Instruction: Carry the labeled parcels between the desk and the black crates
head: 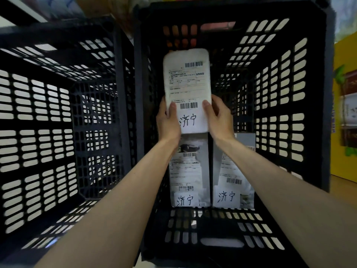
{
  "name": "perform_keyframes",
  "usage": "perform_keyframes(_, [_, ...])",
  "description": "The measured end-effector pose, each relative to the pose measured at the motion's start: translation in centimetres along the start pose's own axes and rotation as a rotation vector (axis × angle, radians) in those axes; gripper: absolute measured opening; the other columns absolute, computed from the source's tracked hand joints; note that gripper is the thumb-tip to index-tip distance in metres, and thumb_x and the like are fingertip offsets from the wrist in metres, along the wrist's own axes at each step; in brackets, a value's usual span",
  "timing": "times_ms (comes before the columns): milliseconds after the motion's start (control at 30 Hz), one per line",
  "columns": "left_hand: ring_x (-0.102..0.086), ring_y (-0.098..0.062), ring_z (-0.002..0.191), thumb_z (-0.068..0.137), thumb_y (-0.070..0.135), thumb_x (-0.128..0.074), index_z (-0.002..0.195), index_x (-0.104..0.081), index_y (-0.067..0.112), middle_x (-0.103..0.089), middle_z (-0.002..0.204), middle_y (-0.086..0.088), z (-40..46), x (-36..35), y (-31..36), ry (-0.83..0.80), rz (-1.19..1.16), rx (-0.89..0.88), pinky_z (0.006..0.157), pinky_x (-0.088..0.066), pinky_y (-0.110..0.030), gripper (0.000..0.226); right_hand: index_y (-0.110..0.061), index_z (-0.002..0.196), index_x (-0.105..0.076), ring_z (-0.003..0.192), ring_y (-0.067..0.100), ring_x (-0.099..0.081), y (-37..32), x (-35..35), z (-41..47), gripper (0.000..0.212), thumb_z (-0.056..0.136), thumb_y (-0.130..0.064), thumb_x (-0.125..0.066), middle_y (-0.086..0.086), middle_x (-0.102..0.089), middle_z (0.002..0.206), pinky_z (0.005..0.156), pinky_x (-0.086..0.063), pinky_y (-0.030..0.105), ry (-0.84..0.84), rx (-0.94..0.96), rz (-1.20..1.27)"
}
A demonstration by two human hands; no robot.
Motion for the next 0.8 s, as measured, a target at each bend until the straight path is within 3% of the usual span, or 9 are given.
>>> perform_keyframes(167, [-0.069,-0.010,0.104,0.111,0.025,-0.040,0.151,-0.044,0.019,-0.066,0.128,-0.003,0.6,-0.1,-0.8,0.040,-0.005,-0.043,0.075,-0.057,-0.016,0.041,-0.016,0.138,-0.053,0.095,-0.004,-0.065,0.9,-0.6,0.2,0.036,0.105,-0.029,-0.050,-0.012,-0.065,0.110,0.083,-0.058,0.022,0.005,0.017,-0.014])
perform_keyframes(267, [-0.066,-0.012,0.114,0.110,0.028,-0.039,0.158,-0.032,0.022,-0.062,0.137,-0.001,0.4,0.0,-0.5,0.024,0.069,-0.025,0.093,-0.057,-0.026,0.049,-0.014,0.141,-0.049,0.098,-0.001,-0.064,0.4,-0.4,0.5,0.041,0.104,-0.032,-0.051,-0.008,-0.064,0.117,0.090,-0.057,0.028,-0.032,-0.011,-0.059])
perform_keyframes(333, [-0.057,-0.016,0.129,0.110,0.027,-0.036,0.161,-0.023,0.023,-0.052,0.150,-0.002,-0.6,0.2,0.5,-0.010,0.262,-0.093,0.107,-0.049,-0.034,0.052,-0.013,0.148,-0.042,0.115,0.011,-0.061,-0.5,0.2,0.3,0.052,0.103,-0.038,-0.052,-0.002,-0.060,0.133,0.100,-0.053,0.033,-0.077,-0.039,-0.120])
perform_keyframes(433, [-0.025,-0.020,0.153,0.110,0.019,-0.033,0.162,-0.017,0.018,-0.020,0.168,-0.006,-2.4,0.6,2.5,-0.053,0.579,-0.282,0.123,-0.024,-0.032,0.055,-0.008,0.149,-0.036,0.135,0.020,-0.045,-2.5,1.6,-0.8,0.052,0.105,-0.032,-0.049,0.006,-0.046,0.149,0.105,-0.039,0.024,-0.116,0.074,-0.380])
perform_keyframes(500, [-0.012,-0.019,0.156,0.110,0.013,-0.034,0.162,-0.017,0.011,-0.010,0.170,-0.008,-3.3,1.0,3.5,-0.080,0.756,-0.361,0.120,-0.013,-0.023,0.055,-0.004,0.150,-0.033,0.143,0.025,-0.036,-4.0,2.0,-1.8,0.051,0.106,-0.026,-0.044,0.012,-0.037,0.156,0.114,-0.033,0.030,-0.136,0.251,-0.645])
perform_keyframes(633, [-0.010,-0.025,0.157,0.108,0.005,-0.034,0.160,-0.019,0.003,-0.013,0.169,-0.015,-3.8,0.9,3.7,-0.254,0.967,-0.395,0.127,-0.017,-0.040,0.054,-0.003,0.154,-0.027,0.150,0.028,-0.023,-4.9,1.0,-2.6,0.051,0.109,-0.026,-0.032,0.015,-0.023,0.163,0.123,-0.015,0.037,-0.255,0.453,-1.010])
perform_keyframes(800, [0.005,-0.021,0.157,0.105,0.001,-0.040,0.162,-0.003,0.006,0.003,0.170,-0.009,-3.0,1.0,2.6,-0.311,1.118,-0.373,0.127,-0.008,-0.033,0.068,-0.004,0.157,-0.020,0.154,0.022,-0.010,-3.7,0.5,-2.6,0.052,0.110,-0.026,-0.025,0.011,-0.011,0.167,0.124,-0.004,0.033,-0.358,0.434,-1.171])
Point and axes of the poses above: each hand's wrist, its own z-axis towards the middle knuckle, its own x-axis out of the back of the hand, y = z × x, the point moved 3 cm from there along z, towards the middle knuckle
